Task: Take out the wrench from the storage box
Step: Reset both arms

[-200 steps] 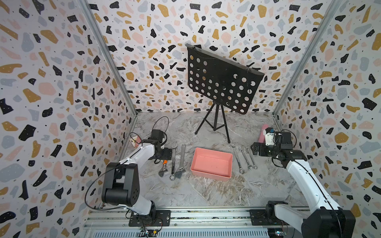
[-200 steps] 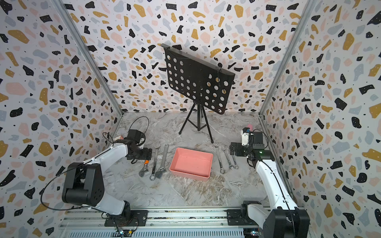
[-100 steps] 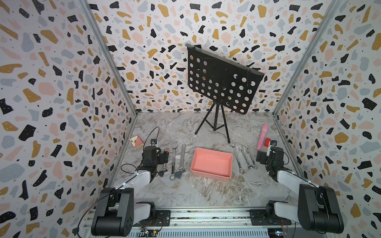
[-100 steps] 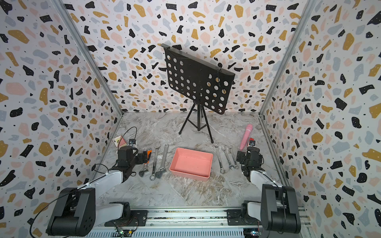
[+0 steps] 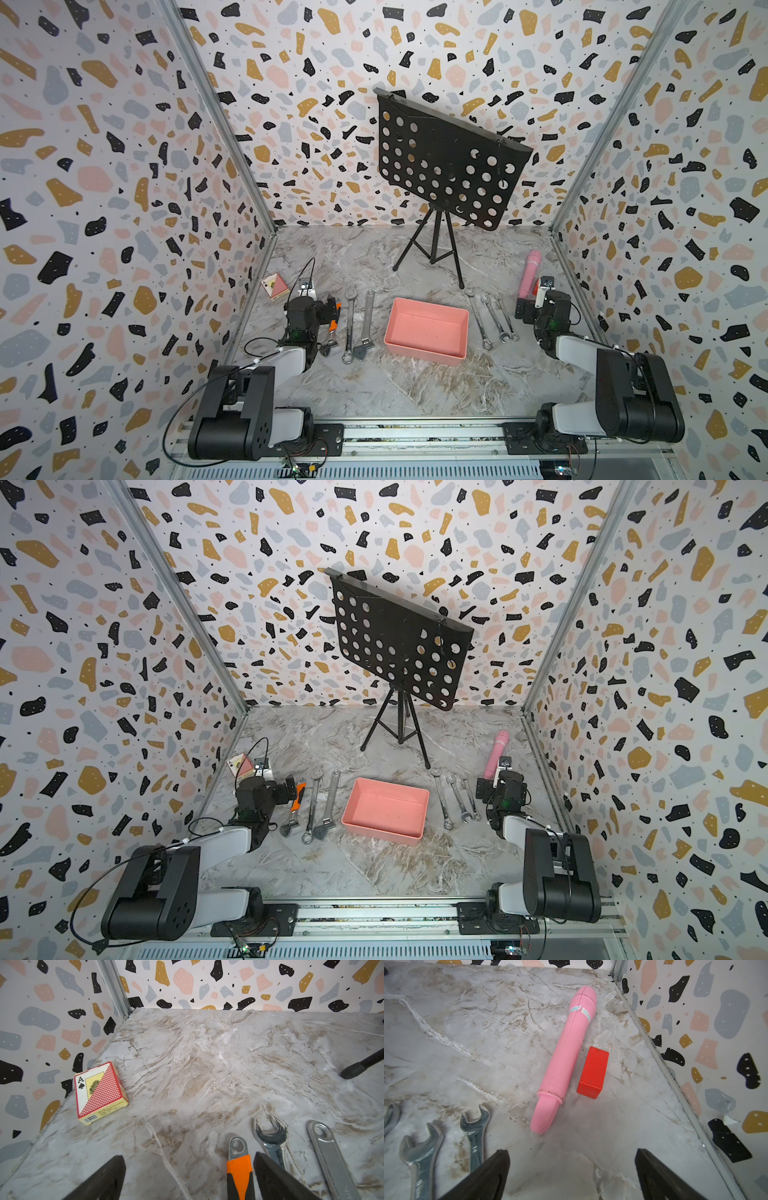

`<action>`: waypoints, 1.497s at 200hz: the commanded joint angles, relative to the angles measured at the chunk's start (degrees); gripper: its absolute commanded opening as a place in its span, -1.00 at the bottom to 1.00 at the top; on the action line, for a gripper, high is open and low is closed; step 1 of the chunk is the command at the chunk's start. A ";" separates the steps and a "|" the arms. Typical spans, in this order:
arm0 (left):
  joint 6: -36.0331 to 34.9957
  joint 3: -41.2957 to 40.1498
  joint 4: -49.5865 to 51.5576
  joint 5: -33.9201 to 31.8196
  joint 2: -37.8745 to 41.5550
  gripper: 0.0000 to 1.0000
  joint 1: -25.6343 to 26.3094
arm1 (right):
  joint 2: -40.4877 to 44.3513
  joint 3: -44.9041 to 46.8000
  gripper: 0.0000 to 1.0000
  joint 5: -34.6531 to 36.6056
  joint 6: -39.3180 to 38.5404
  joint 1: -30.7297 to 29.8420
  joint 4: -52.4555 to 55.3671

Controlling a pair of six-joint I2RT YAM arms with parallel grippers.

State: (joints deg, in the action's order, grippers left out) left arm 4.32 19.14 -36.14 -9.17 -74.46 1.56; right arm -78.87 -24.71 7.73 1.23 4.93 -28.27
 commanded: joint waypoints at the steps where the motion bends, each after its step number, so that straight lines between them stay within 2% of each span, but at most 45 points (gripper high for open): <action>1: 1.28 -1.53 -3.79 -2.20 2.97 1.00 -0.33 | 2.59 -0.90 1.00 -0.46 0.61 0.26 -0.22; 34: 1.31 -3.01 -2.89 -2.50 7.55 1.00 -0.20 | 4.07 -0.77 1.00 -1.01 3.23 0.27 0.44; 78: 3.09 -3.16 -1.75 -6.87 8.70 1.00 -0.13 | 3.31 -0.78 1.00 -2.55 3.94 0.26 -0.92; 119: 2.11 -3.05 -3.24 -3.86 5.78 1.00 -0.16 | 2.67 -0.73 1.00 -2.73 3.80 0.26 -1.50; 137: 2.32 -3.22 -3.59 -4.65 6.31 1.00 -0.21 | 2.64 -0.80 1.00 -2.38 3.83 0.26 -1.24; 203: 0.48 -2.17 -3.55 -0.57 4.81 1.00 -0.23 | 1.95 -0.70 1.00 -2.14 4.29 0.26 -1.94; 239: -0.15 -3.98 -7.89 1.45 2.75 1.00 -0.23 | 0.25 -0.02 1.00 -2.43 6.16 0.26 -5.79; 265: -0.58 -6.90 -15.50 2.35 0.49 1.00 -0.19 | -1.59 0.99 1.00 -3.16 6.38 0.26 -9.44; 299: -0.55 -5.40 -13.98 2.05 -0.84 1.00 -0.23 | -1.02 1.68 1.00 -2.62 6.55 0.26 -9.96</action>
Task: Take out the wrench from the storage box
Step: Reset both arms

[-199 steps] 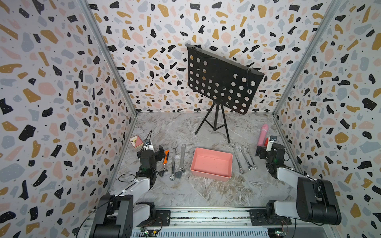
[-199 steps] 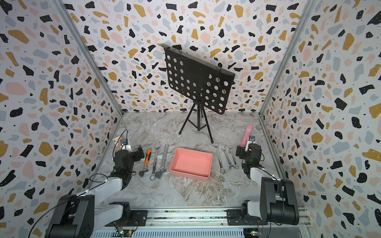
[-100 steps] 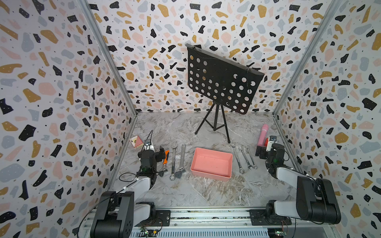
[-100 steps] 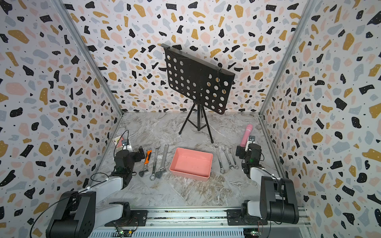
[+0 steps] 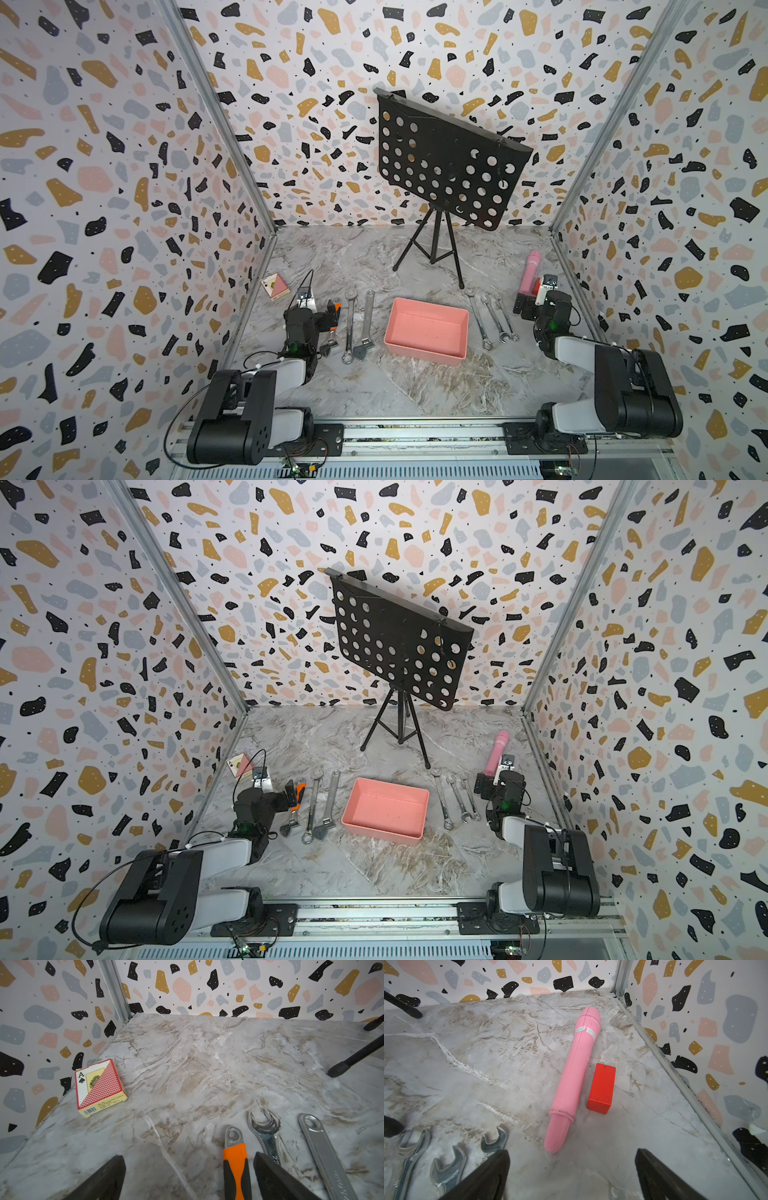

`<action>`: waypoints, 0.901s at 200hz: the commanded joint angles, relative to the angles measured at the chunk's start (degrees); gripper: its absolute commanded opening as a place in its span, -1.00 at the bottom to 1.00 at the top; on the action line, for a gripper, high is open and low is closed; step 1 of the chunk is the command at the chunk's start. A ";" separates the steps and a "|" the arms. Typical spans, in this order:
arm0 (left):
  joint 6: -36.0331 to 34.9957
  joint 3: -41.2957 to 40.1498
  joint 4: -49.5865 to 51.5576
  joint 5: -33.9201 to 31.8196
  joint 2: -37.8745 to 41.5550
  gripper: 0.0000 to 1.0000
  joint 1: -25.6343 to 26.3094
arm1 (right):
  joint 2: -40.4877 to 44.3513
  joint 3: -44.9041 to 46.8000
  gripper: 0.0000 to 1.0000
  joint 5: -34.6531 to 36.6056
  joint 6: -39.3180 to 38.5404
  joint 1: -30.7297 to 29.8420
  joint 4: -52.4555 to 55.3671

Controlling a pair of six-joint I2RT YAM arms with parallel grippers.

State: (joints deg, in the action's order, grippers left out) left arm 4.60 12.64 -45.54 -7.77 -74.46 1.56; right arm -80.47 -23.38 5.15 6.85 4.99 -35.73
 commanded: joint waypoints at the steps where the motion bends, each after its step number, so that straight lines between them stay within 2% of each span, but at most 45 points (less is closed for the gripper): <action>1: -0.78 1.12 -4.61 0.70 -0.90 1.00 -0.23 | 0.58 0.35 1.00 -0.05 0.95 0.19 -2.55; 37: -0.98 0.62 -7.98 1.19 -3.59 1.00 -0.19 | 0.40 0.14 1.00 -0.13 0.89 0.19 -2.38; 180: -0.87 2.12 -3.86 0.94 -2.20 1.00 -0.20 | 0.37 0.17 1.00 1.00 1.41 0.19 -2.19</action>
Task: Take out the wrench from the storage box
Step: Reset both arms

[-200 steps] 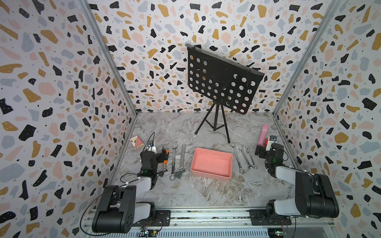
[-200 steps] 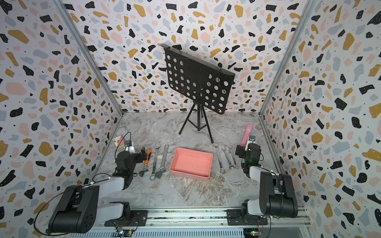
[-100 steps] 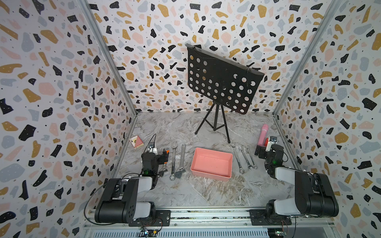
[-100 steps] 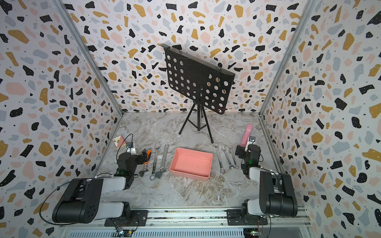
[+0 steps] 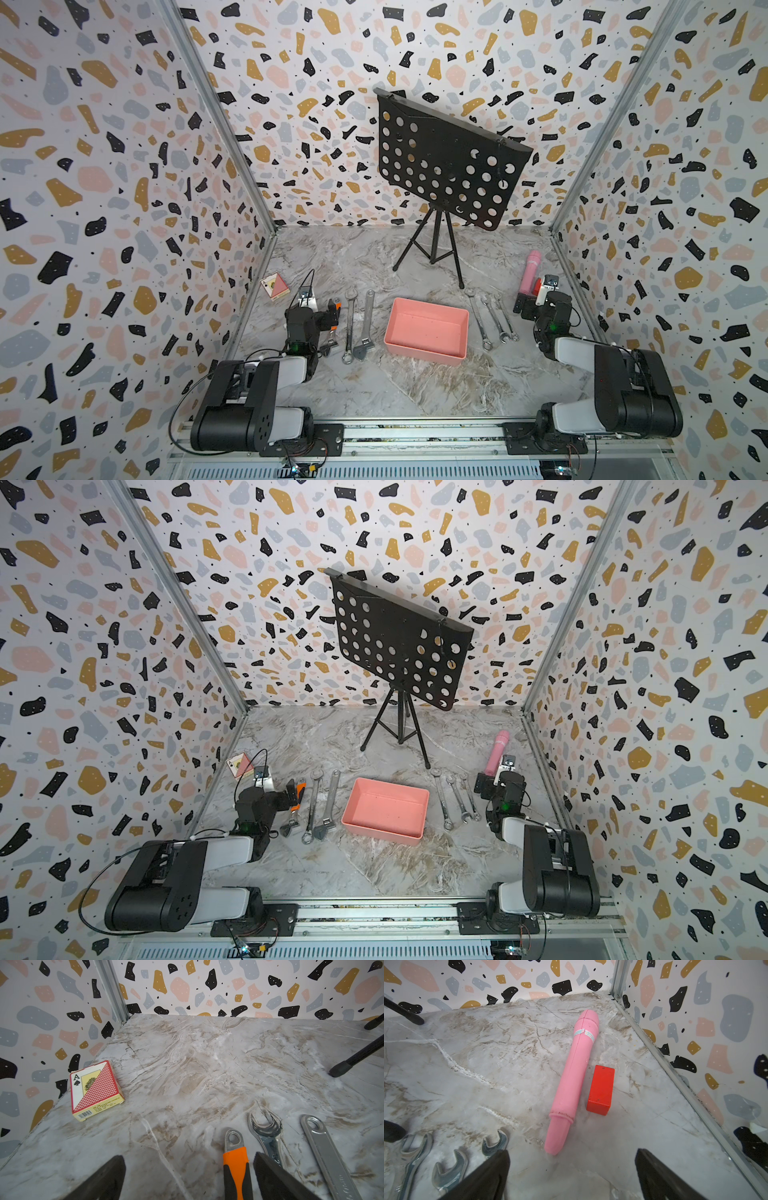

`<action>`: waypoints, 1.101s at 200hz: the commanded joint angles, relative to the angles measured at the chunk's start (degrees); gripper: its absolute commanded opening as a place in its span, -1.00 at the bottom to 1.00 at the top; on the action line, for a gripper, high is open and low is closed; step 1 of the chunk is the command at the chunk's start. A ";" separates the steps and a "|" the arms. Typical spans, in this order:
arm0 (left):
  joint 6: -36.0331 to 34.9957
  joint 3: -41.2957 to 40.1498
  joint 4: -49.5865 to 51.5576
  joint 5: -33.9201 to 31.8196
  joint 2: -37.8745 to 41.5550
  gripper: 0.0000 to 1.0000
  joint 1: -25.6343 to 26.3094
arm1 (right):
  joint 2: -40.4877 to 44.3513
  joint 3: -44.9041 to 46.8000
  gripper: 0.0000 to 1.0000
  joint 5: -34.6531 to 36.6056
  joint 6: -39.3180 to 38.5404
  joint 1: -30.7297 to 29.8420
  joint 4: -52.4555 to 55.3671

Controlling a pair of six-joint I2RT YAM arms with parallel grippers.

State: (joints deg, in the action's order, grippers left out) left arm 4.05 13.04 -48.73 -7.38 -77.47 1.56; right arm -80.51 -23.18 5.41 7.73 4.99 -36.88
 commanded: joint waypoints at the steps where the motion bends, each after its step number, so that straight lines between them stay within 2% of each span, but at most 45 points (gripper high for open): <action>1: -0.34 1.77 -0.67 0.58 0.78 1.00 -0.18 | 0.43 -0.02 1.00 0.79 0.54 0.24 -1.10; 66: -0.18 1.55 0.30 0.37 2.31 1.00 -0.24 | 0.45 0.07 1.00 0.38 0.34 0.19 -1.17; 163: -0.89 1.70 -3.90 2.62 -2.52 1.00 -0.33 | 0.35 0.42 1.00 -0.75 -0.17 0.21 -2.32; 220: -0.61 1.99 -2.07 1.58 -1.39 1.00 -0.33 | 0.13 0.26 1.00 -0.66 -0.17 0.20 -2.20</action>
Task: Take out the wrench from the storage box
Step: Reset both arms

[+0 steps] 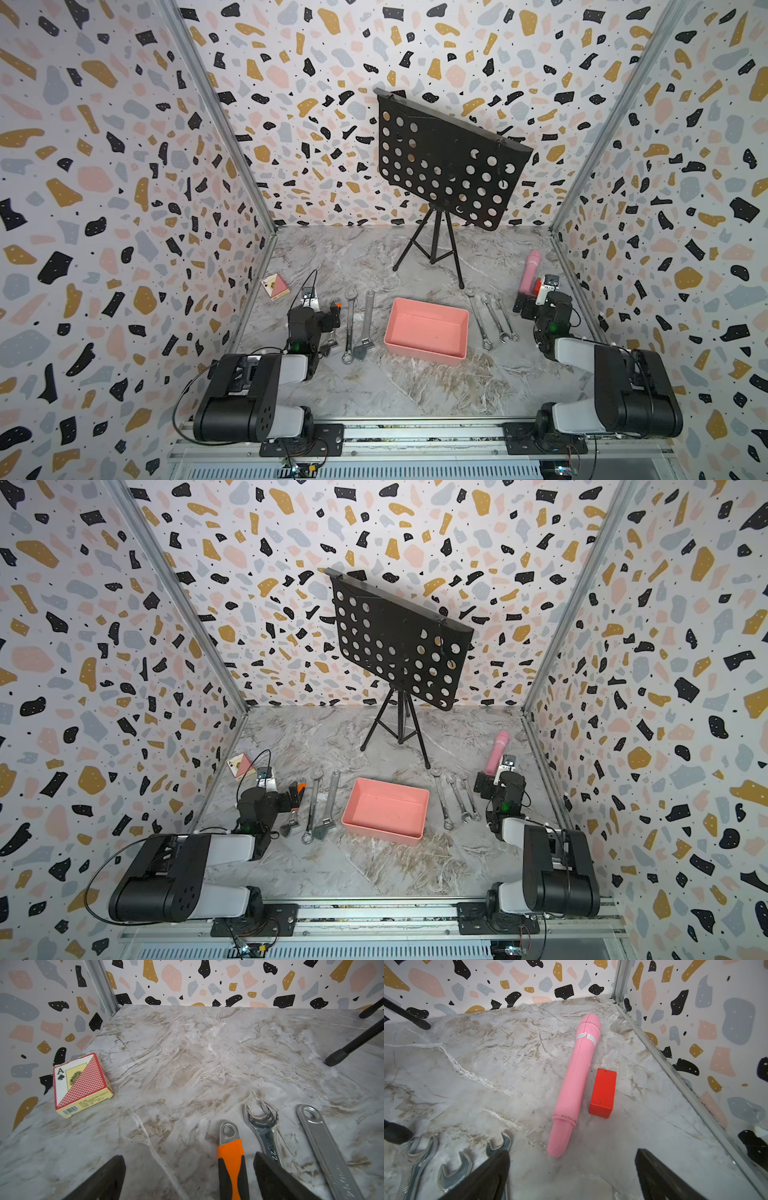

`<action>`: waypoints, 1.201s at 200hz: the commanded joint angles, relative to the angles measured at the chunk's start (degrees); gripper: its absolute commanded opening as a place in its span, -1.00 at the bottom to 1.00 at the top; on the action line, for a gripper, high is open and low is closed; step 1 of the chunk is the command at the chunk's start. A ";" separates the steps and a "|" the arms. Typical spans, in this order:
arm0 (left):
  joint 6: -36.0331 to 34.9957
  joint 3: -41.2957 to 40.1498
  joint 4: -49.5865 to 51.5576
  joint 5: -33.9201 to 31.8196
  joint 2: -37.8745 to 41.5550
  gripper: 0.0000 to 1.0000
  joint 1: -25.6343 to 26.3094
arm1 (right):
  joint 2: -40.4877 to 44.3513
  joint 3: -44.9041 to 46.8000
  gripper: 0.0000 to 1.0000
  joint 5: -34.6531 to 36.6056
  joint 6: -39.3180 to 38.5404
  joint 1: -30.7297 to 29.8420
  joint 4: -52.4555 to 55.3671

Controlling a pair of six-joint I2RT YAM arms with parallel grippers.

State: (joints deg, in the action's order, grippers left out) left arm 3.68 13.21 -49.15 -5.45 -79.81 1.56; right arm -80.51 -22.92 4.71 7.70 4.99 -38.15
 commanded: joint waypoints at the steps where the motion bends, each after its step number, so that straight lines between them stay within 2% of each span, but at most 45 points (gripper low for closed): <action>1: -0.20 1.86 -1.66 -0.35 0.92 1.00 -0.33 | 0.17 0.00 1.00 0.04 -0.12 0.22 -0.89; 240: -0.80 2.87 1.38 0.83 2.51 1.00 -0.41 | 0.18 -0.19 1.00 0.04 0.01 0.19 -0.54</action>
State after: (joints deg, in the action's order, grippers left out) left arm 3.64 14.39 -47.35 -4.97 -79.26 1.54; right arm -80.53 -22.92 4.71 7.70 4.99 -38.13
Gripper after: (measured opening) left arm 0.993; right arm 0.999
